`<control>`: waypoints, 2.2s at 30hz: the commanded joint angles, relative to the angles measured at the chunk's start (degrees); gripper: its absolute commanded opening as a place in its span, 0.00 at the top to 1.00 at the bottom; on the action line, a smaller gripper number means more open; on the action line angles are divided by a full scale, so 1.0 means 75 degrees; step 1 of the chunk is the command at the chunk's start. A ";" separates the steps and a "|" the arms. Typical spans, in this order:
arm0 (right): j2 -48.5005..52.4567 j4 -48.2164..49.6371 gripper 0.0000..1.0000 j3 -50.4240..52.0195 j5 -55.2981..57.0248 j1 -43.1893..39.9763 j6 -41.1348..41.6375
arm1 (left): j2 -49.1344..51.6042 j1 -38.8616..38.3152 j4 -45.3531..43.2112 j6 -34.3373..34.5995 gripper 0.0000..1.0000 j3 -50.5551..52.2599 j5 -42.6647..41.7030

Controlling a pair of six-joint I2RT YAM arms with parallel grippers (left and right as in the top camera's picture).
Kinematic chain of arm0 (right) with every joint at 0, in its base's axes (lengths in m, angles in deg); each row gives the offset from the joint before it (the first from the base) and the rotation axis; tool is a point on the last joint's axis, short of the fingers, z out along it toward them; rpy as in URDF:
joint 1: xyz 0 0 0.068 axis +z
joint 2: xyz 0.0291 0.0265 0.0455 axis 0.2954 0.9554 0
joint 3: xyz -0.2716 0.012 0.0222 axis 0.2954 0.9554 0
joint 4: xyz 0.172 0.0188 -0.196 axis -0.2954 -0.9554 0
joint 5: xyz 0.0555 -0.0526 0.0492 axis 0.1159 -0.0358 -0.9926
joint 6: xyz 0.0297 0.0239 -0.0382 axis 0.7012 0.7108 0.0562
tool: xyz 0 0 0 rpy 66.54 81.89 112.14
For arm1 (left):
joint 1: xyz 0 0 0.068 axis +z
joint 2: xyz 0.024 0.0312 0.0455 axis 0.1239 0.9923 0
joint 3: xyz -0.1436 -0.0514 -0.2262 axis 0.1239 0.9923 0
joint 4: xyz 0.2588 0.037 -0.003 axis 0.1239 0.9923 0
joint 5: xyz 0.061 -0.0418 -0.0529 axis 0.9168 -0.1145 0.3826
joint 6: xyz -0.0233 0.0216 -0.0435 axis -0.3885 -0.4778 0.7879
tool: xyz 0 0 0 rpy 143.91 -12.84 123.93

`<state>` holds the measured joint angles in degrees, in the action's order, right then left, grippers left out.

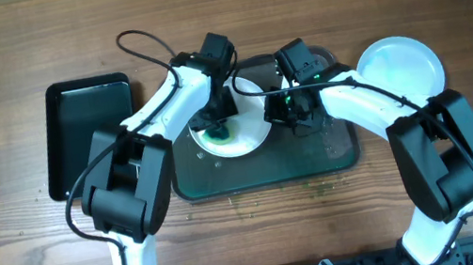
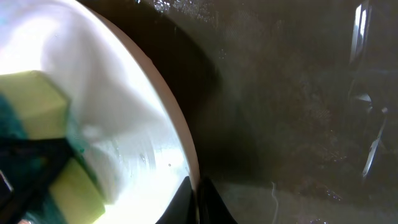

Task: Clean dirty plates on tray and stack at the side
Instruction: 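Scrub the last plate with the sponge held by the left gripper, then lift the last plate with the right gripper and stack it at the side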

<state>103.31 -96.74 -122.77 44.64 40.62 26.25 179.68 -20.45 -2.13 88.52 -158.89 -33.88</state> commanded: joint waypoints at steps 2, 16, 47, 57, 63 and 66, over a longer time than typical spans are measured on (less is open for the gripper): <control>0.0044 0.0052 0.96 -0.0169 -0.0041 -0.0006 0.0082 | 0.0233 -0.0356 -0.0804 -0.2122 0.96 0.0169 -0.3398; 0.0044 0.0055 0.96 -0.0169 -0.0041 -0.0006 0.0082 | 0.0233 -0.0210 0.0469 0.1411 0.96 0.0169 0.2702; 0.0041 0.0079 0.96 -0.0169 -0.0187 -0.0006 -0.0044 | 0.0233 0.0393 -0.0291 -0.2416 0.96 0.0169 -0.3322; 0.0041 0.0085 0.96 -0.0169 -0.0187 -0.0006 -0.0067 | 0.0233 0.0399 -0.0909 -0.0344 0.96 0.0169 0.2943; 0.0041 0.0090 0.96 -0.0169 -0.0213 -0.0006 -0.0111 | 0.0233 0.0379 0.0662 0.0356 0.96 0.0169 0.1513; -0.0003 0.0108 0.96 -0.0169 -0.0242 -0.0006 -0.0192 | 0.0230 0.0396 0.1011 -0.0912 0.96 0.0169 -0.0667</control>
<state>103.31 -95.87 -122.77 43.09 40.78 26.01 180.01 -18.25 3.34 88.58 -159.21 -23.08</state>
